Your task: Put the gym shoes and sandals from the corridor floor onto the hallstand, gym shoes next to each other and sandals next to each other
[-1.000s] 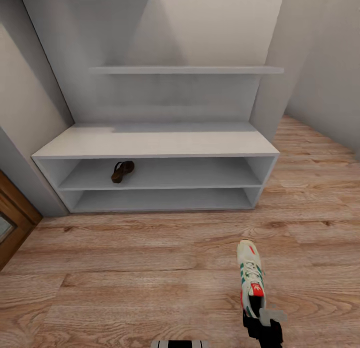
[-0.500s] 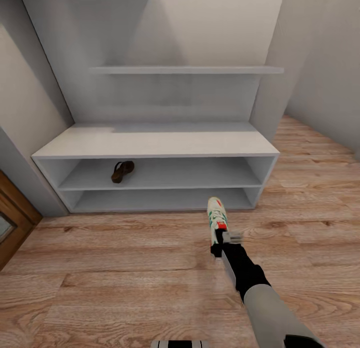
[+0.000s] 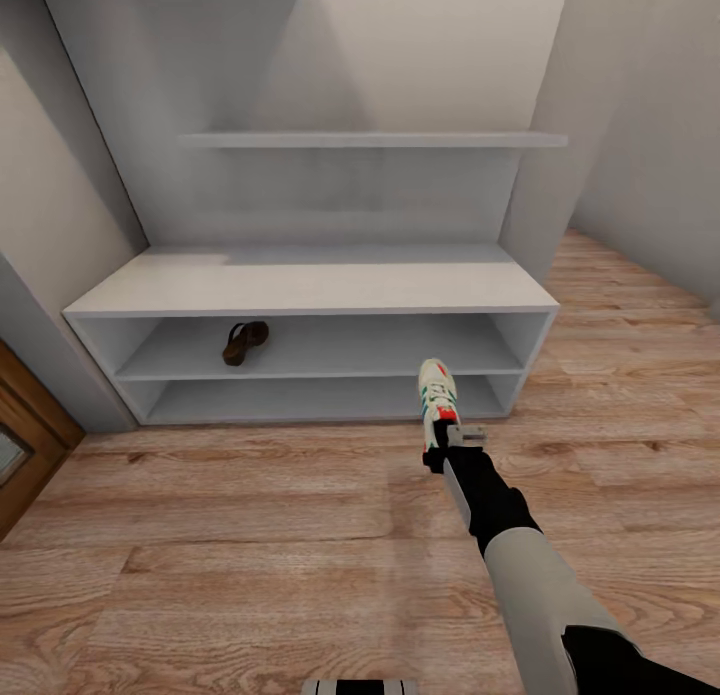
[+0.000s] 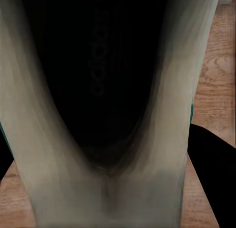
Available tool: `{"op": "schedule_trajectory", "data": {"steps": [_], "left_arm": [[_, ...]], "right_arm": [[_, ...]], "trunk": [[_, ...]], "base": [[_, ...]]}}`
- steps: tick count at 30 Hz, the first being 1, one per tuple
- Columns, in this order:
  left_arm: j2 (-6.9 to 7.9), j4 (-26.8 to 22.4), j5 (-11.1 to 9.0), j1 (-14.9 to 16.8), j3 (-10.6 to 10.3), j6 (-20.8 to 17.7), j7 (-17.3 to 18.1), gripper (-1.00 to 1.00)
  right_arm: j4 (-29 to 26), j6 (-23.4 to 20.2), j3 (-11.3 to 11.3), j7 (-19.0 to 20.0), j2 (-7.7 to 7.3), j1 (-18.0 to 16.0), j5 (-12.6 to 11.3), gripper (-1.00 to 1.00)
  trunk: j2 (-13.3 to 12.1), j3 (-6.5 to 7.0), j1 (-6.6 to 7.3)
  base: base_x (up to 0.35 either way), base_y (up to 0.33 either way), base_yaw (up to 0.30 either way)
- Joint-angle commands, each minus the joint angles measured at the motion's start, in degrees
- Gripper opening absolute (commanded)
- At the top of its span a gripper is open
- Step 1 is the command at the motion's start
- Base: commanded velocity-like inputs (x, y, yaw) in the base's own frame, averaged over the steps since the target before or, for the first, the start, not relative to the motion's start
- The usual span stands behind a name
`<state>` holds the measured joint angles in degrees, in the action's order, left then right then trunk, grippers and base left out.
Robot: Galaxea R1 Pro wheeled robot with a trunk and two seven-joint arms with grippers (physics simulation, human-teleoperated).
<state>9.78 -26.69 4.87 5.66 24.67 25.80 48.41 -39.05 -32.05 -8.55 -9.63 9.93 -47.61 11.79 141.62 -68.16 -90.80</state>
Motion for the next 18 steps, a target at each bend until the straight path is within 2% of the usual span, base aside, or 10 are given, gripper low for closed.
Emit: {"op": "schedule_trajectory", "data": {"steps": [1,13,18], "left_arm": [[-0.06,0.0,0.5,0.1,0.5,0.2,0.3,1.00],[-0.16,0.1,0.6,0.1,0.4,0.2,0.4,1.00],[-0.20,0.1,0.6,0.1,0.4,0.2,0.4,1.00]], "right_arm": [[-0.4,-0.3,-0.2,0.1,0.07,0.0,0.5,-1.00],[-0.6,-0.2,-0.2,0.2,0.07,0.0,0.5,-1.00],[-0.8,-0.3,-0.3,0.2,0.07,0.0,0.5,-1.00]], "trunk": [[0.0,-0.05,0.01],[0.0,-0.05,0.01],[1.6,-1.11,-0.89]], "base": [[0.000,0.000,0.000],[0.000,0.000,0.000],[0.000,0.000,0.027]]}}
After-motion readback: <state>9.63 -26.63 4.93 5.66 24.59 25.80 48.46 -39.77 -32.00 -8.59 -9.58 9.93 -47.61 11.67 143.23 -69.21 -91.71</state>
